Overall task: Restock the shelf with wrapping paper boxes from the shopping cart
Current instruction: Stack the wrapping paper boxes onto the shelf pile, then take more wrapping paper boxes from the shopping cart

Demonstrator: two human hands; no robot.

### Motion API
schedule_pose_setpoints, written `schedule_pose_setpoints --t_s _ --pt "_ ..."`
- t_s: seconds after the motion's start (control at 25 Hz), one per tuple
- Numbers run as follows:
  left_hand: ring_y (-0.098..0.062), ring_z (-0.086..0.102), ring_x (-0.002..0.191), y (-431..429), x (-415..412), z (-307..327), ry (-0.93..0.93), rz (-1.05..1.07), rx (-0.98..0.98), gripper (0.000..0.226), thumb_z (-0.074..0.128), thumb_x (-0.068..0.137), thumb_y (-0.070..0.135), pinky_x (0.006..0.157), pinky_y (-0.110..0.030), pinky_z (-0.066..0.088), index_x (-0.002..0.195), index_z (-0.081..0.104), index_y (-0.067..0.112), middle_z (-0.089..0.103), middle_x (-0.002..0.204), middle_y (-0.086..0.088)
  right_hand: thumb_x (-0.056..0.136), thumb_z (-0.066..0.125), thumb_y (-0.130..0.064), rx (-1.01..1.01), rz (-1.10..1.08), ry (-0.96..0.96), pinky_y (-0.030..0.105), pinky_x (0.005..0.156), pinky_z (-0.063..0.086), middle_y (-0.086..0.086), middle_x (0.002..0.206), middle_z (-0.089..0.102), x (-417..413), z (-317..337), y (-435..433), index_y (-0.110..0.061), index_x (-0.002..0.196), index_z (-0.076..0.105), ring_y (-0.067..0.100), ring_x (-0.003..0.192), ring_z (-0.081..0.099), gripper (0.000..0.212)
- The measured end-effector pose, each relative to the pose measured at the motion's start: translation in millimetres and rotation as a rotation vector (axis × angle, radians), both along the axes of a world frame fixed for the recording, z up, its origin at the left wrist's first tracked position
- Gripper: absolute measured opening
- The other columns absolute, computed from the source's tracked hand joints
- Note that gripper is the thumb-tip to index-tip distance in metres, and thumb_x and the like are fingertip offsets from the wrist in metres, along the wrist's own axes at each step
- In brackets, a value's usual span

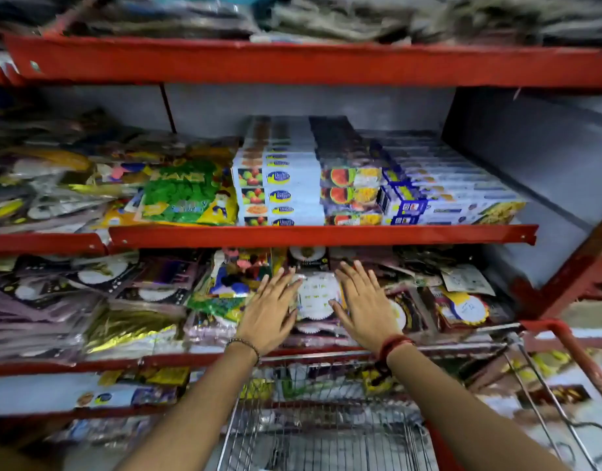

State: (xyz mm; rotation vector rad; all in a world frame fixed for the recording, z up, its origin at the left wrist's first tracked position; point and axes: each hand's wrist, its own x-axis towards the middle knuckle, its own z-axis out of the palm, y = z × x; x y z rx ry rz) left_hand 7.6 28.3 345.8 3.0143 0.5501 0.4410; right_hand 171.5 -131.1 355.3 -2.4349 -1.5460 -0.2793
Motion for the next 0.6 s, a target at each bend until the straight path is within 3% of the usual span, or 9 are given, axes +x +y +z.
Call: schedule_pose_setpoints --t_s 0.16,0.4,0.6 --pt "-0.023 0.015 0.154 -26.3 -34.3 -64.9 0.170 0.007 -0.129 0.059 0.043 0.101 0.039 0.127 -0.043 0.013 0.155 0.026 0.020 0.022 0.164 -0.003 0.099 0.022 -0.054 -0.145 -0.010 0.115 0.046 0.123 0.017 0.011 0.161 0.026 -22.9 -68.6 -39.0 -0.009 0.153 0.023 0.029 0.150 0.017 0.070" --pt "-0.028 0.031 0.147 -56.0 -83.2 -173.9 0.489 0.004 -0.402 0.061 0.053 0.097 0.034 0.109 -0.041 0.046 0.153 0.031 0.022 0.026 0.162 -0.004 0.090 0.061 -0.049 -0.523 0.033 0.404 0.045 0.105 0.046 0.008 0.153 0.038 -57.5 -172.6 -93.3 -0.016 0.148 0.035 0.031 0.136 0.041 0.071" --pt "-0.023 0.032 0.146 -72.5 -101.2 -256.7 0.756 -0.038 -0.475 0.062 0.054 0.098 0.032 0.116 -0.032 0.034 0.153 0.028 0.019 0.032 0.160 -0.004 0.083 0.071 -0.048 -0.921 0.132 0.476 0.041 0.089 0.055 0.008 0.130 0.059 -89.6 -282.0 -125.2 -0.017 0.134 0.051 0.030 0.112 0.061 0.063"
